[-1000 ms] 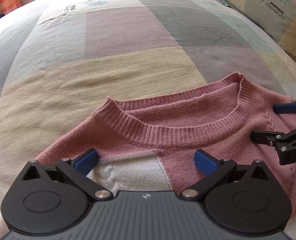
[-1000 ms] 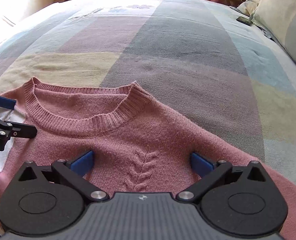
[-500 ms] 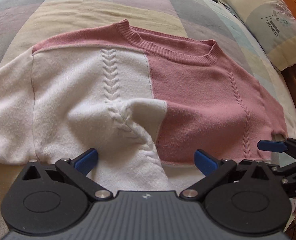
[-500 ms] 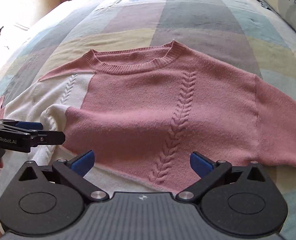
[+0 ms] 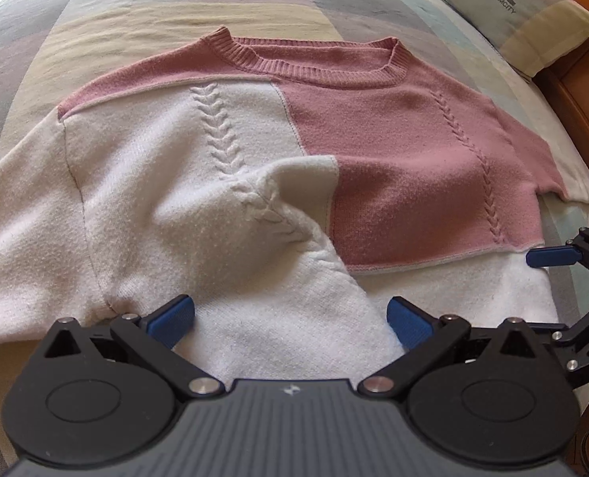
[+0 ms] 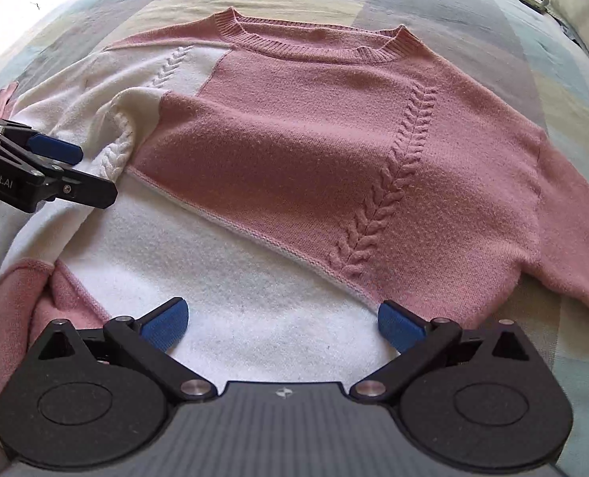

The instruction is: Fold clothes

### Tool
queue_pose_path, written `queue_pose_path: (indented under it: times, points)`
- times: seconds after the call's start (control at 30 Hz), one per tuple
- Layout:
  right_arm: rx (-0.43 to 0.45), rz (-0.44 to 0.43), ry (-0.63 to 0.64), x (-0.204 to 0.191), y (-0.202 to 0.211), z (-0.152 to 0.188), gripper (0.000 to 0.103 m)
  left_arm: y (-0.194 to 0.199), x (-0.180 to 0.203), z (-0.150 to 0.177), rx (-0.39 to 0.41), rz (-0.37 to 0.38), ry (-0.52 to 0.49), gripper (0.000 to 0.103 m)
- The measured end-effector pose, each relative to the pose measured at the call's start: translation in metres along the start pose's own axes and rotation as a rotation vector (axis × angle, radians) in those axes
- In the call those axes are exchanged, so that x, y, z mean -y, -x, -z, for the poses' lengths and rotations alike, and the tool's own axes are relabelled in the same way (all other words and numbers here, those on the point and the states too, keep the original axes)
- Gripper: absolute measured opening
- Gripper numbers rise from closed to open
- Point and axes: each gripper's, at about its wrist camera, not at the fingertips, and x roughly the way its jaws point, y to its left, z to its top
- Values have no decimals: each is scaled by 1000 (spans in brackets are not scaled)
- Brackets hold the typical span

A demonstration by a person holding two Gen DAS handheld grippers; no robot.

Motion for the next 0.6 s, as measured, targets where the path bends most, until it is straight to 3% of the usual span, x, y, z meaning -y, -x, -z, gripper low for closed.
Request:
queue_pose_path:
  times: [0.07, 0.17, 0.37, 0.47, 0.6]
  points:
    - [15, -20, -92, 9, 16, 12, 103, 6, 6, -1, -2, -3, -37, 102]
    - [13, 27, -234, 20, 37, 41, 103, 15, 24, 4, -17, 61, -44, 102]
    - [-111, 120, -375, 34, 40, 105, 103, 31, 62, 17, -50, 206, -45, 102]
    - [-156, 100, -399, 38, 28, 126, 103, 40, 81, 23, -67, 279, -45, 102]
    - [-150, 120, -290, 29, 25, 129, 103, 42, 102, 31, -113, 362, -30, 102]
